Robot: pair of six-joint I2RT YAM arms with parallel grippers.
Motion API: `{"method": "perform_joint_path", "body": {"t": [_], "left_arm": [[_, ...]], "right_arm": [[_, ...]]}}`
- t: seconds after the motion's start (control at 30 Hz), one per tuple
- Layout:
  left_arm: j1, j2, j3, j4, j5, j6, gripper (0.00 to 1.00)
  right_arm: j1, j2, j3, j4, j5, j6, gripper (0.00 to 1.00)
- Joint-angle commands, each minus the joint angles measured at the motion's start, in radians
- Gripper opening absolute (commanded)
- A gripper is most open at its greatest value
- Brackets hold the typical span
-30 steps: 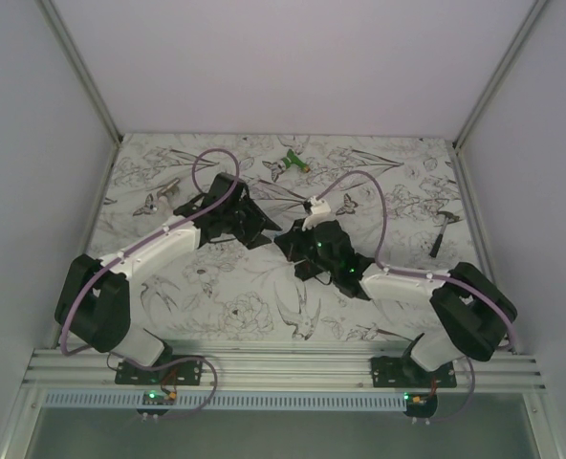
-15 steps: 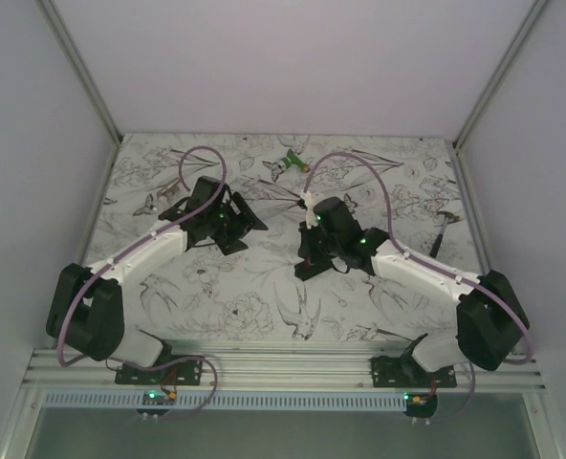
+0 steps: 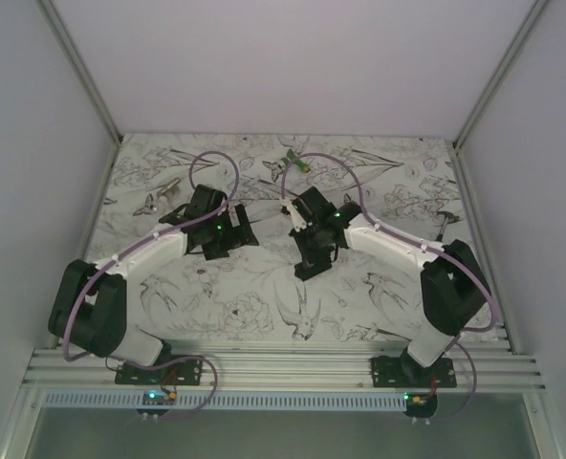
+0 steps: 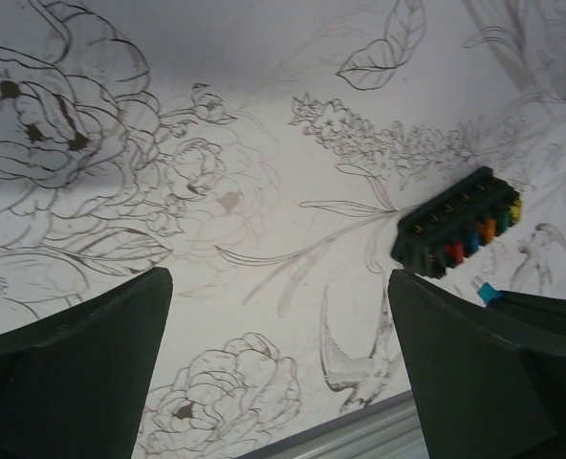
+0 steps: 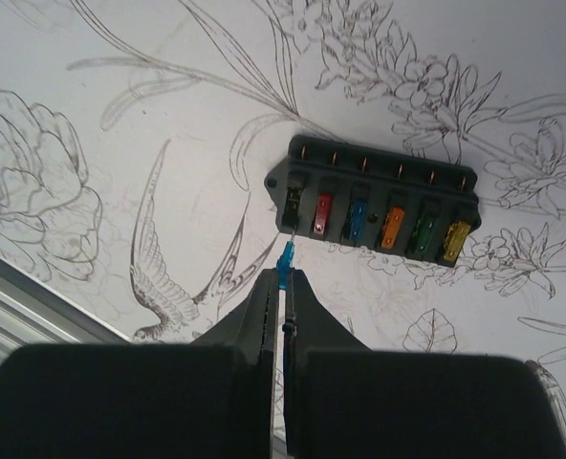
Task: Snap on the fuse box
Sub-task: Install the fuse at the fuse box base.
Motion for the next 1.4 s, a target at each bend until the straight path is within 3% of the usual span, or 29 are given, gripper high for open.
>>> {"method": "perform_joint_path", "body": {"t": [0.0, 1.37], "left_arm": [[0.024, 0.041, -0.015, -0.019, -0.039, 0.098, 1.00], [0.051, 0.088, -0.003, -0.018, -0.007, 0.099, 1.00]], "right_arm": [[-0.007, 0.037, 0.064, -0.088, -0.018, -0.029, 0.00], [-0.001, 0.209, 0.169, -0.134, -0.039, 0.003, 0.00]]}}
